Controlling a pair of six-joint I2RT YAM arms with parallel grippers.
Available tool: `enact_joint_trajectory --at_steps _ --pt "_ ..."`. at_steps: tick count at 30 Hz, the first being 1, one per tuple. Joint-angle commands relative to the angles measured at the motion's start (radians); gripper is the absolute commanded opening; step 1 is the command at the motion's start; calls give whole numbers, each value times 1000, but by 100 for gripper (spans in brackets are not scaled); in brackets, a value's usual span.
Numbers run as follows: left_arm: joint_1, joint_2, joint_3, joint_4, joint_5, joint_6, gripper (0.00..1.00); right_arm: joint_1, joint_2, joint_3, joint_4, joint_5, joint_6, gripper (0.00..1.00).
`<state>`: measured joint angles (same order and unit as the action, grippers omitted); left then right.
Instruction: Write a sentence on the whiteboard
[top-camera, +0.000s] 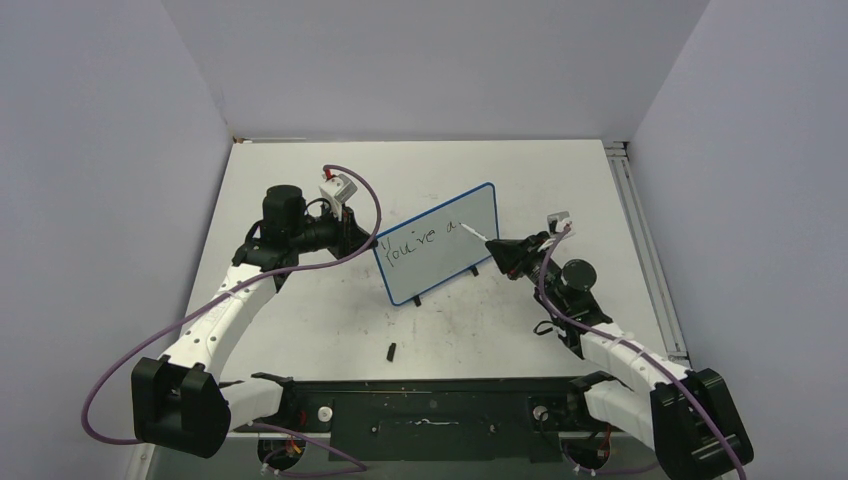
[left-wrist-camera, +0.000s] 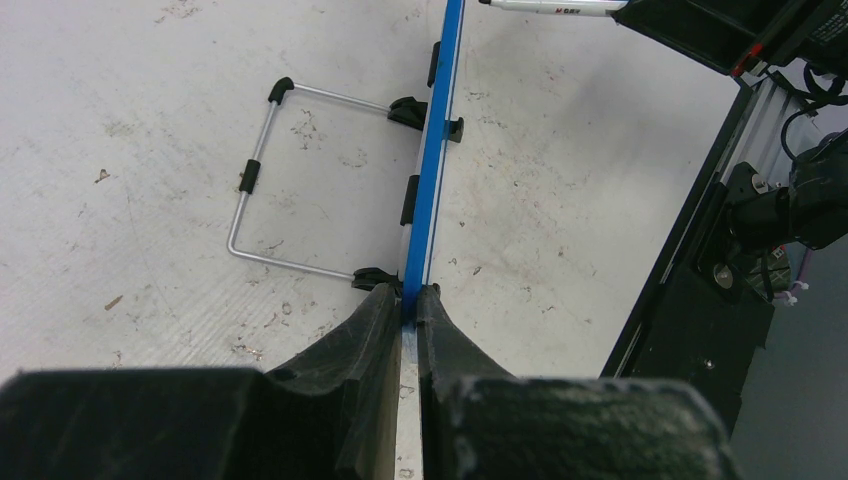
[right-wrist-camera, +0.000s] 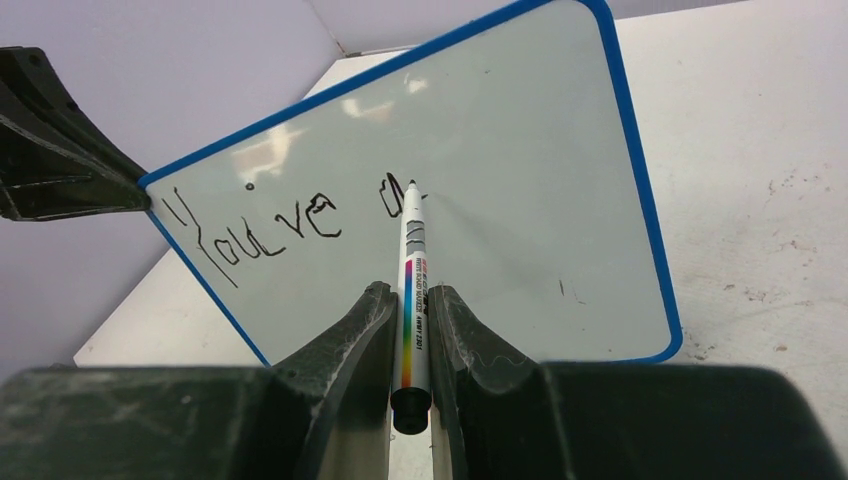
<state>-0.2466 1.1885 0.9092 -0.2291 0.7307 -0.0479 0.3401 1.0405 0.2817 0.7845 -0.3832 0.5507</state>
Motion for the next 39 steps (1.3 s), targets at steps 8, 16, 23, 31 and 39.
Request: enact_joint_trajectory --at_steps 8,16,23,31,39 --pt "3 -13 7 -9 14 -13 0 -1 -133 20 -37 -34 -8 5" --pt "4 -16 7 -10 15 -13 0 -17 -162 25 -64 -35 -19 5" --pt "4 -16 6 -9 12 -13 0 -50 -120 18 -9 -61 1 5" --pt "3 -15 8 -11 12 -12 0 -56 -74 28 33 -70 2 5" --pt "4 -12 8 -13 13 -12 0 -56 -16 42 84 -62 9 5"
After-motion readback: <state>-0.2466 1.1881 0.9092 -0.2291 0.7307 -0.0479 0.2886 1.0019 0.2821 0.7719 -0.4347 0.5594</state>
